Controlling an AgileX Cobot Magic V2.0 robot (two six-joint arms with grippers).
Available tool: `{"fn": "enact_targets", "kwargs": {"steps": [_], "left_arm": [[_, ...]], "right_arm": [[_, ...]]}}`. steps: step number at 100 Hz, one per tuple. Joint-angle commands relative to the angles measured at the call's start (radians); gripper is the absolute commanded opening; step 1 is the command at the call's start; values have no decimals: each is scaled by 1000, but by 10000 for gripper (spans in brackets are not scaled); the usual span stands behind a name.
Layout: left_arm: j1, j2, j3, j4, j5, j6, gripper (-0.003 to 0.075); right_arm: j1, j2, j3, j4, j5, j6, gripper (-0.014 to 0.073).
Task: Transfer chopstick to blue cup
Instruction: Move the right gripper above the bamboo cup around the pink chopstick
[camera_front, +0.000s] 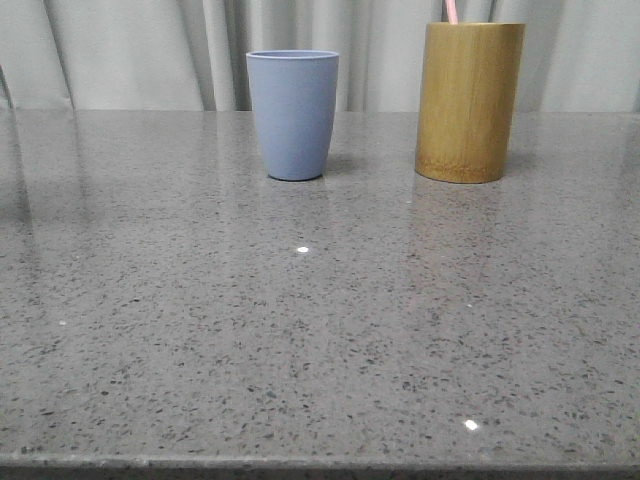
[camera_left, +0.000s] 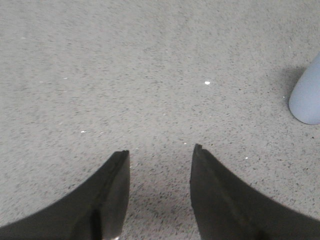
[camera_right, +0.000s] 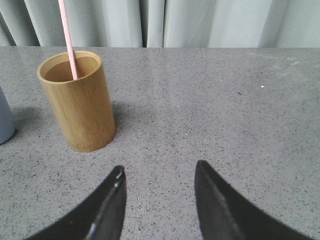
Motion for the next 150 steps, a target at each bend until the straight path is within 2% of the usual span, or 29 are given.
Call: {"fn": "enact_targets", "kwargs": {"steps": [1,18,54,91,114,150], "left_arm": [[11,-101,43,7,-115,-10,282],[11,-269,196,32,-170,-10,282],[11,-489,392,41,-228,-10,282],[11,-501,413,41,-226,-10,282],[11,-501,413,49,-226,-10,282],[11,-501,413,50,-226,-10,282]], "right_arm": [[-1,20,-36,1,-67,-3,346],[12,90,-90,7,-24,-3,346],[150,335,-340,19,-25,-3,345],[209,648,-688,29,-21,-3,345],[210,817,-883,34,52,-3,345],[210,996,-1046,43,125,-3,345]]}}
